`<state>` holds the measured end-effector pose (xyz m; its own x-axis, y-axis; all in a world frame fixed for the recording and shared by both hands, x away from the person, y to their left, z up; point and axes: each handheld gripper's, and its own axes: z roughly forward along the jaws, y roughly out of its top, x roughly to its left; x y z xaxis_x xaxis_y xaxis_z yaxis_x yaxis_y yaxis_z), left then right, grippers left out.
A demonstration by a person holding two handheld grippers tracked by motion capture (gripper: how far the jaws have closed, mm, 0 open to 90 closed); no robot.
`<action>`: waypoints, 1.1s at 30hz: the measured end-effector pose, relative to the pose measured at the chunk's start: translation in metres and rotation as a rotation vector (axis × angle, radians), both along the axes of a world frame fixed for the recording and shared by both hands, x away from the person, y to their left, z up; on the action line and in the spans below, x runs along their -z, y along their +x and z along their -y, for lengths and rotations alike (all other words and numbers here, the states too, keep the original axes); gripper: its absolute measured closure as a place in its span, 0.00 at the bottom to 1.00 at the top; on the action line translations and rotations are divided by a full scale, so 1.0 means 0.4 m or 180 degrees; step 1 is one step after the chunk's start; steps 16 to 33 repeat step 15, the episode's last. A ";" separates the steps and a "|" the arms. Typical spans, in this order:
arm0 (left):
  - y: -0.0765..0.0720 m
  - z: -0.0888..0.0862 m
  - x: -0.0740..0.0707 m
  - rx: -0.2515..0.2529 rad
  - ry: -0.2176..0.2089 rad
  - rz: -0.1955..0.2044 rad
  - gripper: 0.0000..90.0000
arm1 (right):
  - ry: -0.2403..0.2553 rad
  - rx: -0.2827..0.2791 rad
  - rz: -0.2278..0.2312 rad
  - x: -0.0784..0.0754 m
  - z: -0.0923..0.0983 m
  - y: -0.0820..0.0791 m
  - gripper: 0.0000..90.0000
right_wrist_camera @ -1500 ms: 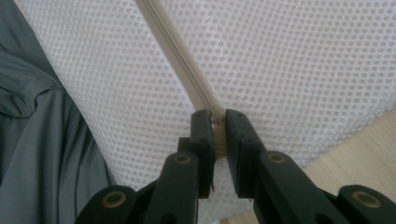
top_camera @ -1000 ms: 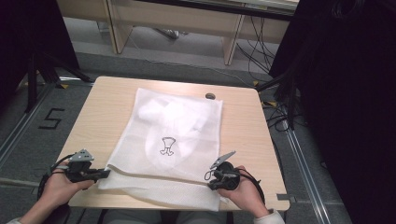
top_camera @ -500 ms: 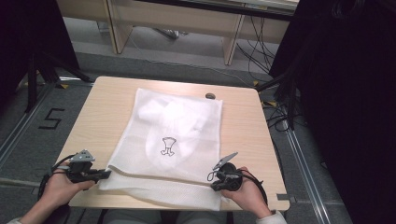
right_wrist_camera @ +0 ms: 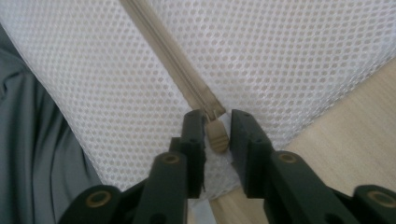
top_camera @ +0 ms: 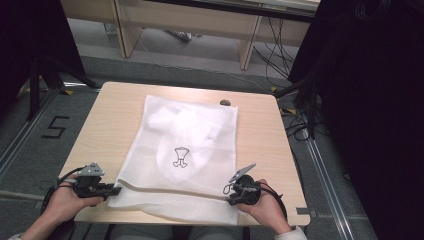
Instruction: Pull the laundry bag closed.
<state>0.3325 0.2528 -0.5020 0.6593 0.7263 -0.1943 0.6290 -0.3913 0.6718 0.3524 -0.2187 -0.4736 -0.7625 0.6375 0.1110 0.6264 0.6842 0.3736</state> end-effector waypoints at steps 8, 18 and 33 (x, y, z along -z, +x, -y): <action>-0.006 -0.003 -0.007 0.0068 -0.0099 0.0423 0.48 | 0.0556 0.0510 0.0331 -0.021 0.043 -0.001 0.64; -0.010 0.010 -0.014 0.0203 -0.0054 0.0620 0.36 | 0.0690 0.0973 0.0354 -0.034 0.085 -0.004 0.62; -0.010 0.010 -0.014 0.0203 -0.0054 0.0620 0.36 | 0.0690 0.0973 0.0354 -0.034 0.085 -0.004 0.62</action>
